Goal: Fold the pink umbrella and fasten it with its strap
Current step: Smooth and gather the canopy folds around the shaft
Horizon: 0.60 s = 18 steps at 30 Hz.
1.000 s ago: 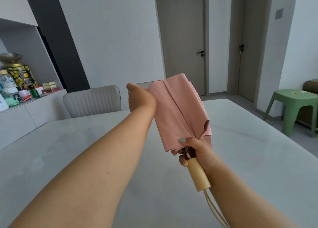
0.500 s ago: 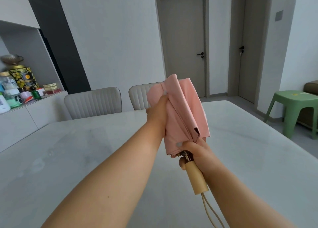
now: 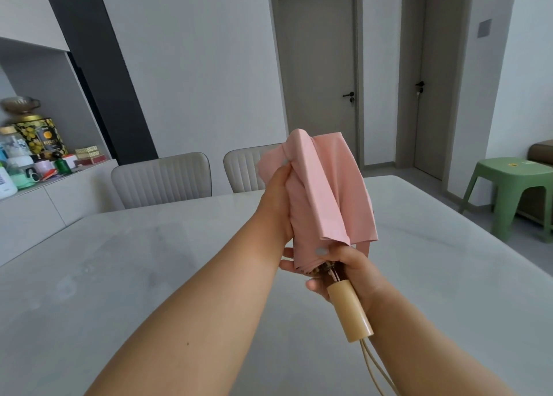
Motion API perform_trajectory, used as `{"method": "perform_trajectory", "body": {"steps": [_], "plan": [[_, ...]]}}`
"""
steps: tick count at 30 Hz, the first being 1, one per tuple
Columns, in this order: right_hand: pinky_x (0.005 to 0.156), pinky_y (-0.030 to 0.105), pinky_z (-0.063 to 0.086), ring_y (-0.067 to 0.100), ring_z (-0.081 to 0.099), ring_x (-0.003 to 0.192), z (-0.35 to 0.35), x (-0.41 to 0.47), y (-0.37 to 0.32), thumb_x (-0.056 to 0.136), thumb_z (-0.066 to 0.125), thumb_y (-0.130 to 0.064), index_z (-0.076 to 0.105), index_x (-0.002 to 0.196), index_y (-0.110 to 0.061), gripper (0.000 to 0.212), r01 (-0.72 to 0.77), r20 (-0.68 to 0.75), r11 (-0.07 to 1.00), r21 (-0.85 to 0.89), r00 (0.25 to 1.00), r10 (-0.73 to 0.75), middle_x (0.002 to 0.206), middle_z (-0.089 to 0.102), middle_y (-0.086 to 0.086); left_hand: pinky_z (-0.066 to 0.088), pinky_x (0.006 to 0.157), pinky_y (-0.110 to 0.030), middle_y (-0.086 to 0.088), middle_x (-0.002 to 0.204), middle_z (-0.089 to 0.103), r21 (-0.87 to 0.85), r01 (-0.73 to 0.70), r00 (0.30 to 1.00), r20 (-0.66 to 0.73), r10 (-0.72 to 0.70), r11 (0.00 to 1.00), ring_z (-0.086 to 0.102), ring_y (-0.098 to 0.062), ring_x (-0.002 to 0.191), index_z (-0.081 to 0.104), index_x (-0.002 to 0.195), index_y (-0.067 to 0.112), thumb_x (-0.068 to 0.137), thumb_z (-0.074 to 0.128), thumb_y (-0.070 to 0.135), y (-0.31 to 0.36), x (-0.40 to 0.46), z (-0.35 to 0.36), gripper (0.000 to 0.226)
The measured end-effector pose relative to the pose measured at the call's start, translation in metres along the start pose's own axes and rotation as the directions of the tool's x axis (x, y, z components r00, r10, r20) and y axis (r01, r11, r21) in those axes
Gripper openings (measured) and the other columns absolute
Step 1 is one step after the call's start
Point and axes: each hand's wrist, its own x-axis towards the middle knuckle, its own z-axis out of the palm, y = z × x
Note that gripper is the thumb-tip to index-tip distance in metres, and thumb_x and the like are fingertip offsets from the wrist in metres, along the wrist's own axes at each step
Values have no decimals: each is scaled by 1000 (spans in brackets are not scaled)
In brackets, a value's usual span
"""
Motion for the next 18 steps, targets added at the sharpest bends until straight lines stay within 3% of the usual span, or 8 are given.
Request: {"method": "perform_trajectory", "body": {"steps": [4,7,8,10,12,14,16,18], "plan": [[31,19,38,24,68,62,0,-3,-5,53,67,-5,60,101,7,50,0,-49,1000,21,999,2,85,67,22,54,75,-35,-9,92,74,1,18,999,-27,-18,1000,69,-27,90,65,115,16,90,51,57,-1,-2,-2,50],[32,19,37,24,64,62,-1,-1,-4,50,69,-6,61,96,6,48,28,-63,1000,-10,998,-28,80,65,21,53,87,-40,-7,113,68,98,19,984,-178,-1,995,65,-28,101,56,127,16,81,56,59,8,0,-5,63],[33,20,37,25,64,64,-2,-1,-4,48,70,-7,62,94,6,48,45,-69,998,-42,996,-48,80,65,21,52,90,-40,-5,120,64,187,0,952,-302,58,982,62,-28,105,50,132,15,77,56,57,15,0,-6,70],[34,20,37,26,64,65,-4,0,-4,47,70,-8,63,92,4,47,67,-69,993,-101,995,-74,78,66,21,50,89,-40,-9,123,59,445,-120,816,-466,344,888,59,-33,109,52,125,6,77,52,53,38,2,-8,67],[34,21,37,26,63,65,-3,-1,-6,48,70,-9,64,90,3,44,75,-42,987,-143,996,-81,78,64,21,47,88,-42,-20,116,60,696,-210,742,-343,576,686,58,-37,106,56,100,-2,81,41,54,65,4,-7,60],[34,21,37,25,62,65,-3,-2,-6,49,69,-9,64,89,3,42,73,-13,983,-167,997,-76,78,63,21,44,91,-41,-17,113,61,829,-212,792,-165,588,518,56,-35,107,58,91,1,92,32,55,88,2,-2,60],[34,22,38,26,62,66,-2,-2,-5,50,69,-9,65,88,2,39,65,15,982,-175,998,-64,78,63,20,39,99,-39,-11,126,60,878,-163,891,-65,450,450,53,-31,117,63,116,6,96,26,62,103,1,0,70],[34,22,38,26,62,67,-2,-2,-3,51,69,-8,65,88,2,38,58,30,981,-184,998,-53,78,62,20,30,107,-39,-8,146,48,903,-107,944,-40,328,416,44,-28,133,51,138,14,92,27,70,112,2,0,77]]}}
